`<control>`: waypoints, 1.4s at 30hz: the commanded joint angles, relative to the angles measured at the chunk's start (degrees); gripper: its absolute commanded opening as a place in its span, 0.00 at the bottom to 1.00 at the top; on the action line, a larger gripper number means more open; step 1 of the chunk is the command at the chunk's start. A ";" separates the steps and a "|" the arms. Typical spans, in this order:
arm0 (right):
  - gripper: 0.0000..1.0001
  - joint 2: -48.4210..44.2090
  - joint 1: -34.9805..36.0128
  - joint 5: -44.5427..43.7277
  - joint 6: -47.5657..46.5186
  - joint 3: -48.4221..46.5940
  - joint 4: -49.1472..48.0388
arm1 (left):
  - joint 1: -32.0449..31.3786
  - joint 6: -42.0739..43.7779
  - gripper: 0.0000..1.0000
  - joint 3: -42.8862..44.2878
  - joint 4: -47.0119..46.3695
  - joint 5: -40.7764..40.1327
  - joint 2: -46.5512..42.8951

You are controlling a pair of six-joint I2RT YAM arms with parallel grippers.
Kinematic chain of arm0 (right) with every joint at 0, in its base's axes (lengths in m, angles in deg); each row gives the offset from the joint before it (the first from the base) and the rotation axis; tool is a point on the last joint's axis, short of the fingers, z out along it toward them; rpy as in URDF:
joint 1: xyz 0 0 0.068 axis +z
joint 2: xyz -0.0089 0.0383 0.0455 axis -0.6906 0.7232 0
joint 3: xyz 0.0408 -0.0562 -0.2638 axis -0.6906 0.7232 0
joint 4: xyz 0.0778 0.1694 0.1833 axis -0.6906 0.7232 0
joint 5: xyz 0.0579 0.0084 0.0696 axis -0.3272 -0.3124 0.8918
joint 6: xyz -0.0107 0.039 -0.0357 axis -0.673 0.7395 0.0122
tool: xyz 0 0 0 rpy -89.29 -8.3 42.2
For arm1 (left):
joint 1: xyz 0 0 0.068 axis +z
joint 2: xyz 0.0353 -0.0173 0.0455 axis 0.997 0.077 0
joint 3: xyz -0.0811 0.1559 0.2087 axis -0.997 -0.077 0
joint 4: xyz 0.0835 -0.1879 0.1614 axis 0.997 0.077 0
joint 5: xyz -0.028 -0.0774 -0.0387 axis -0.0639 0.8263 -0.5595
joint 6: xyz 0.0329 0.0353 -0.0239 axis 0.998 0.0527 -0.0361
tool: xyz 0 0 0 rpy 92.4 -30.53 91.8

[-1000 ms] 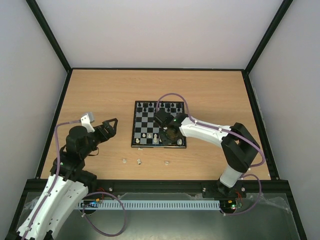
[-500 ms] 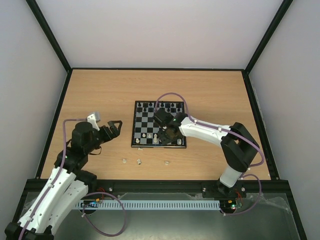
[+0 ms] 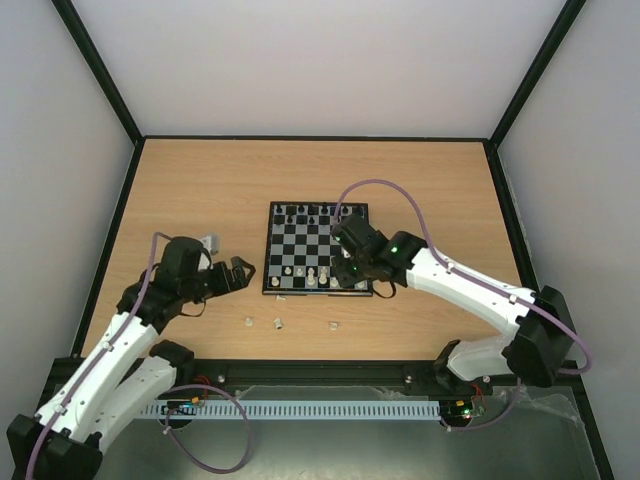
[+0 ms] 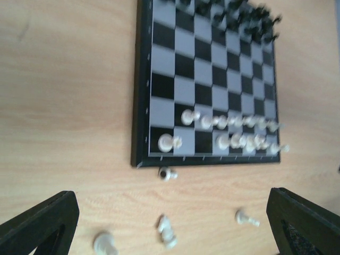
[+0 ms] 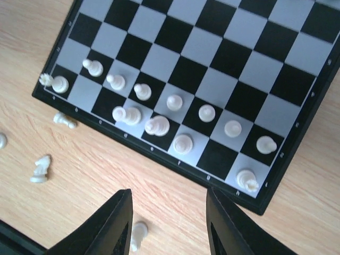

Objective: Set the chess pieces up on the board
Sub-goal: Pick up the chess piece at the center of the board.

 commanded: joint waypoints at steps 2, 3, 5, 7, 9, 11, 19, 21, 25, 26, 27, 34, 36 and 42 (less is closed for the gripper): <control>0.39 -2.97 -0.06 2.40 0.12 3.85 2.33 | -6.66 0.28 0.99 1.42 10.02 -4.18 4.80; 0.39 -3.31 -0.08 2.76 -0.01 4.26 2.06 | -9.05 -0.44 0.99 1.65 10.98 -6.06 5.99; 0.39 -3.97 -0.05 3.29 -0.33 4.82 1.67 | -14.37 -2.35 0.99 2.68 13.96 -10.15 8.24; 0.39 -4.50 -0.02 4.07 -0.55 4.91 1.47 | -18.39 -4.33 1.00 3.48 16.16 -14.47 10.05; 0.39 -5.02 0.20 4.51 -0.73 4.90 1.46 | -21.09 -6.33 0.99 2.92 17.44 -16.09 11.53; 0.39 -5.60 0.43 4.79 -0.89 4.96 1.50 | -23.13 -7.80 0.99 1.82 18.21 -16.96 12.58; 0.39 -6.86 1.84 5.32 -1.17 5.41 1.31 | -30.54 -11.57 0.72 1.42 18.03 -20.20 19.42; 0.40 -6.96 2.17 5.26 -1.18 5.38 1.32 | -31.59 -11.69 0.66 1.66 16.57 -20.29 22.96; 0.39 -7.22 2.59 5.31 -1.25 5.52 1.22 | -32.47 -11.62 0.57 2.34 13.58 -20.65 26.13; 0.39 -7.30 2.75 5.37 -1.26 5.48 1.24 | -32.51 -11.54 0.54 2.42 12.78 -20.84 26.80; 0.39 -7.35 2.84 5.27 -1.27 5.48 1.24 | -32.49 -11.39 0.52 2.54 11.67 -21.03 27.51; 0.39 -7.96 3.21 5.17 -1.35 5.78 1.41 | -30.98 -9.51 0.38 2.58 6.01 -20.77 31.94; 0.39 -8.09 3.30 5.16 -1.39 5.88 1.42 | -30.62 -9.53 0.36 2.12 5.85 -20.91 32.07; 0.39 -8.19 3.53 4.90 -1.49 5.92 1.48 | -30.55 -9.90 0.32 2.91 7.24 -21.93 31.02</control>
